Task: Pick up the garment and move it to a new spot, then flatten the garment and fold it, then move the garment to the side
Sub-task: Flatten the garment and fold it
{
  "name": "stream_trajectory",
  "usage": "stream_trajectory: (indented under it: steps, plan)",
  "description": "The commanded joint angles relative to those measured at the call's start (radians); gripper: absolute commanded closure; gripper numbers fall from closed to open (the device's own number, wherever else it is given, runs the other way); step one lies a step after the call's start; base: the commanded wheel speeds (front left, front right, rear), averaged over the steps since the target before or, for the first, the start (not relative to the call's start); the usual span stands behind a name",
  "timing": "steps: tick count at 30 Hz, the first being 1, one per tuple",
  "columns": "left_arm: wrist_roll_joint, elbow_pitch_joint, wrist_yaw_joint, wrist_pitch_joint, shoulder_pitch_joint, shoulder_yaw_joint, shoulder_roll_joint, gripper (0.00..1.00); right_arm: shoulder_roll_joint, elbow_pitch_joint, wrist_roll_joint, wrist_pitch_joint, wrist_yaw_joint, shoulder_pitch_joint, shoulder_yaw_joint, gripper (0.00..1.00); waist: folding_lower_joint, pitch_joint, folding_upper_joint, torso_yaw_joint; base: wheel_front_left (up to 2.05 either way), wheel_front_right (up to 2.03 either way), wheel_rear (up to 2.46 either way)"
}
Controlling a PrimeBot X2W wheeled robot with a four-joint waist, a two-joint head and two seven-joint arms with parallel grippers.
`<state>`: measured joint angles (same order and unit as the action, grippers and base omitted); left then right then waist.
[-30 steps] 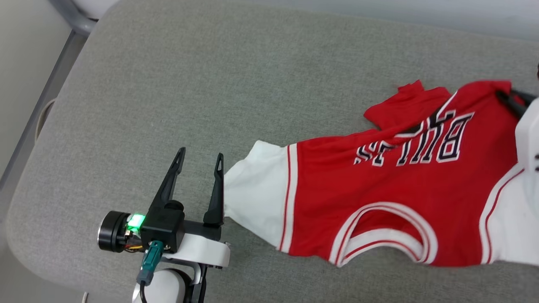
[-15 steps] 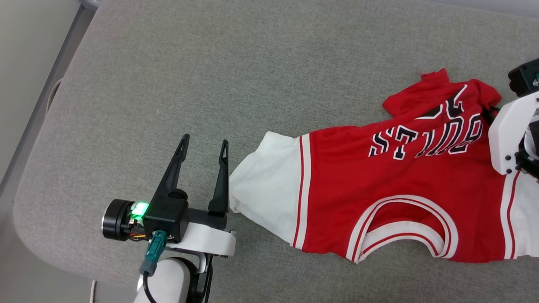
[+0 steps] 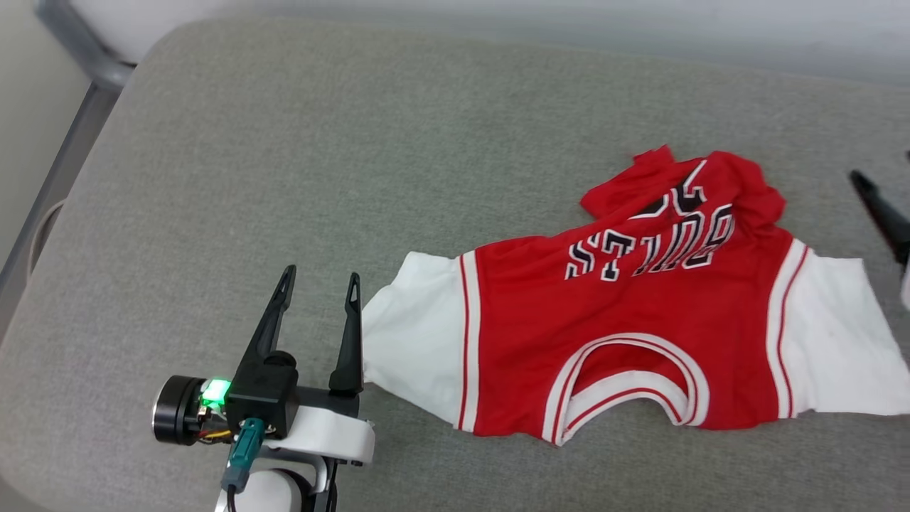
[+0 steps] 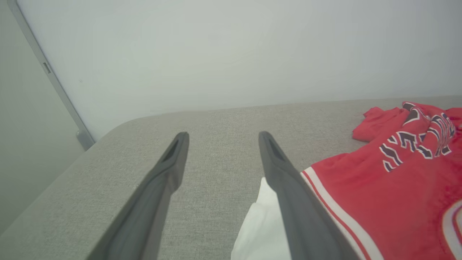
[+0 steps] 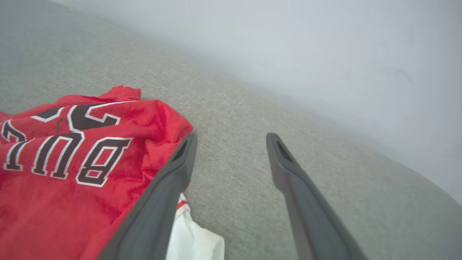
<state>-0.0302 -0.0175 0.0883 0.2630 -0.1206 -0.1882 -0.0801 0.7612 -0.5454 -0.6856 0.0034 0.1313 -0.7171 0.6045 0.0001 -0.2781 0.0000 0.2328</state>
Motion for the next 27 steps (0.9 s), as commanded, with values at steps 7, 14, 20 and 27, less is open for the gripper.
stream_trajectory:
  steps: [7,14,20,27]
  plan:
    - [0.013,0.012,-0.002,0.002,0.038,0.013,-0.009,0.0,0.145,0.236,-0.05,0.101,-0.001,0.174,-0.156,0.0,-0.0001,0.059,0.0,-0.074,0.0,0.0,0.0]
    - [0.016,0.013,-0.002,0.002,0.047,0.016,-0.009,0.0,0.224,0.402,-0.152,0.387,-0.001,0.313,-0.227,0.0,-0.0001,0.062,0.0,-0.093,0.0,0.0,0.0]
    - [0.017,0.007,-0.009,0.002,0.029,0.011,-0.006,0.0,0.217,0.468,-0.173,0.619,-0.001,0.413,-0.264,0.0,-0.0001,0.051,0.0,-0.087,0.0,0.0,0.0]
    - [0.016,0.01,-0.012,0.002,0.011,0.0,0.002,0.0,0.152,0.437,-0.114,0.719,-0.001,0.452,-0.302,0.0,-0.0001,0.018,0.0,-0.057,0.0,0.0,0.0]
